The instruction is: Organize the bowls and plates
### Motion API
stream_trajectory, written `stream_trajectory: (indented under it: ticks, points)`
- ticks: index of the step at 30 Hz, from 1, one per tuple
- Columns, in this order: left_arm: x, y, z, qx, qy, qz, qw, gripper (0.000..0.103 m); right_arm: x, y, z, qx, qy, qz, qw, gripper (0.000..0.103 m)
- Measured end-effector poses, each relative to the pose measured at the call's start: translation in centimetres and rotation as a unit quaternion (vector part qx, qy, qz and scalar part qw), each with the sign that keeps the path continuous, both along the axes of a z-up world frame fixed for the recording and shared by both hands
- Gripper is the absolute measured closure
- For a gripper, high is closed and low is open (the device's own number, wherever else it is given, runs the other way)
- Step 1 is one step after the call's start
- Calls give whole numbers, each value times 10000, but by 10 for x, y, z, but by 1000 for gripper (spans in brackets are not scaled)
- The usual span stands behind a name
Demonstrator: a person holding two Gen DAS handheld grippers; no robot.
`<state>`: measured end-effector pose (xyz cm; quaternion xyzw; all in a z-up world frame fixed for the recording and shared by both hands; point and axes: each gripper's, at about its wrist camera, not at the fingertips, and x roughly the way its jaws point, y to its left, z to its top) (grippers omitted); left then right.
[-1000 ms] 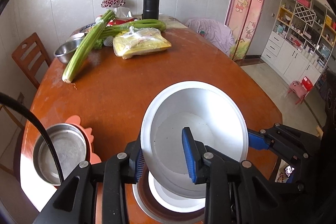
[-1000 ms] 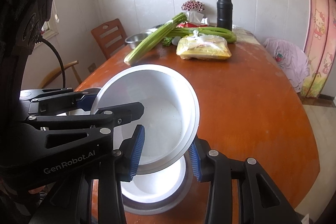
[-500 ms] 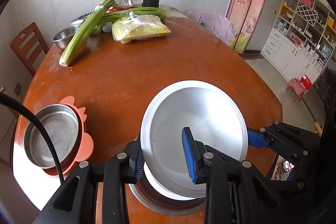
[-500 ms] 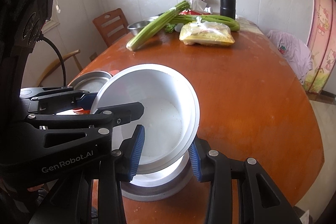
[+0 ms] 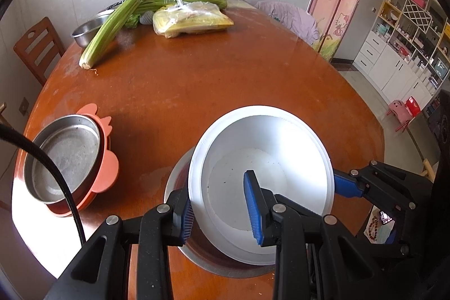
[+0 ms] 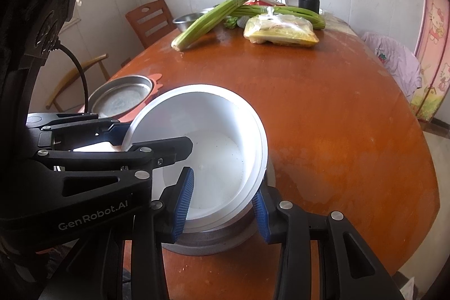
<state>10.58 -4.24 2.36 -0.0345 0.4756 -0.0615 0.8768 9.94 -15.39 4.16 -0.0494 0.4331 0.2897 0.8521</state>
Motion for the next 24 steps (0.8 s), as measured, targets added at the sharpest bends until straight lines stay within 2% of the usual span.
stream_trajectory:
  ticks: [24]
  points:
    - [-3, 4, -12, -21, 121, 39, 9999, 71, -6, 8, -8, -275, -76, 27, 9996, 60]
